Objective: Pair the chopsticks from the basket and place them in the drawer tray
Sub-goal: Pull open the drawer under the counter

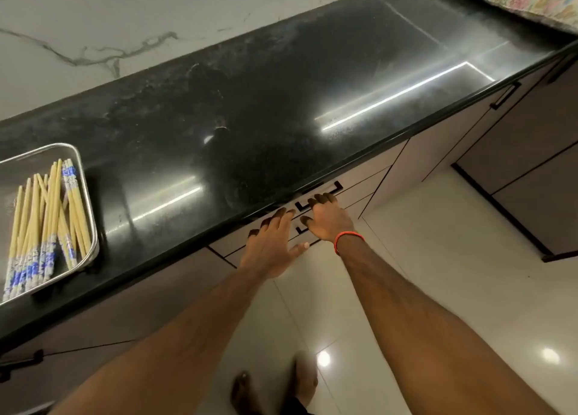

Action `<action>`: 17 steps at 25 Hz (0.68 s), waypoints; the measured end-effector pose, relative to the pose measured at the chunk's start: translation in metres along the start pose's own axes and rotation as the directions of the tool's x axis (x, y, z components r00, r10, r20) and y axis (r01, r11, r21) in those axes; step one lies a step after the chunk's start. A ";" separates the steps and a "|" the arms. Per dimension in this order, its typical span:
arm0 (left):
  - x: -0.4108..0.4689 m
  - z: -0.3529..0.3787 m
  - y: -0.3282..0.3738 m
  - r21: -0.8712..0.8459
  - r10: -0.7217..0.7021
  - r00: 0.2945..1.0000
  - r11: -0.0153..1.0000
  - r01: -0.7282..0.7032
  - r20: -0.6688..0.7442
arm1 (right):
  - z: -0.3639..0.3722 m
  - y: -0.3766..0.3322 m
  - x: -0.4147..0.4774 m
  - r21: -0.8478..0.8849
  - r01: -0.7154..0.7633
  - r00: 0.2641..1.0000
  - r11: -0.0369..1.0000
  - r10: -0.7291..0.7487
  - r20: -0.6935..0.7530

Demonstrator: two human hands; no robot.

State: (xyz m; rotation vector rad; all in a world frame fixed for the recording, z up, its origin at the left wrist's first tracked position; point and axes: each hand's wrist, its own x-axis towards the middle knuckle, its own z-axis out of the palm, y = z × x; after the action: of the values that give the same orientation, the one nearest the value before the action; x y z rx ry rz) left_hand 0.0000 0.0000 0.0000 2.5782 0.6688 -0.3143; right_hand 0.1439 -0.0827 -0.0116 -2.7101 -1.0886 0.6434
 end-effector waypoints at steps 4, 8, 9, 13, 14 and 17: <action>0.007 0.014 -0.006 -0.039 -0.037 0.999 0.999 0.038 0.030 | 0.012 -0.002 0.017 -0.022 -0.055 0.981 0.998 0.059 0.183; 0.008 0.021 -0.012 -0.064 -0.065 0.997 0.996 0.067 0.032 | 0.019 0.000 0.023 -0.147 -0.005 0.980 0.989 0.034 0.196; 0.006 0.022 -0.013 -0.063 -0.074 0.997 0.995 0.076 0.038 | 0.020 0.002 0.022 -0.174 0.007 0.982 0.985 0.026 0.187; -0.006 0.023 -0.013 -0.007 -0.058 0.997 0.998 0.058 0.056 | 0.024 0.001 0.022 -0.227 0.030 0.987 0.974 0.006 0.158; -0.009 0.023 -0.012 -0.001 -0.048 0.997 0.999 0.048 0.055 | 0.026 0.000 0.022 -0.235 0.029 0.989 0.971 0.006 0.147; -0.013 0.019 -0.013 0.005 -0.040 0.998 0.999 0.040 0.055 | 0.031 0.002 0.020 -0.217 0.011 0.989 0.976 0.022 0.147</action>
State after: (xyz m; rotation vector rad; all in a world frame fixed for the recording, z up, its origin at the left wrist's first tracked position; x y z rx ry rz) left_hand -0.0197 -0.0045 -0.0172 2.5528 0.7012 -0.3982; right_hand 0.1441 -0.0712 -0.0463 -2.8880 -1.2551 0.7808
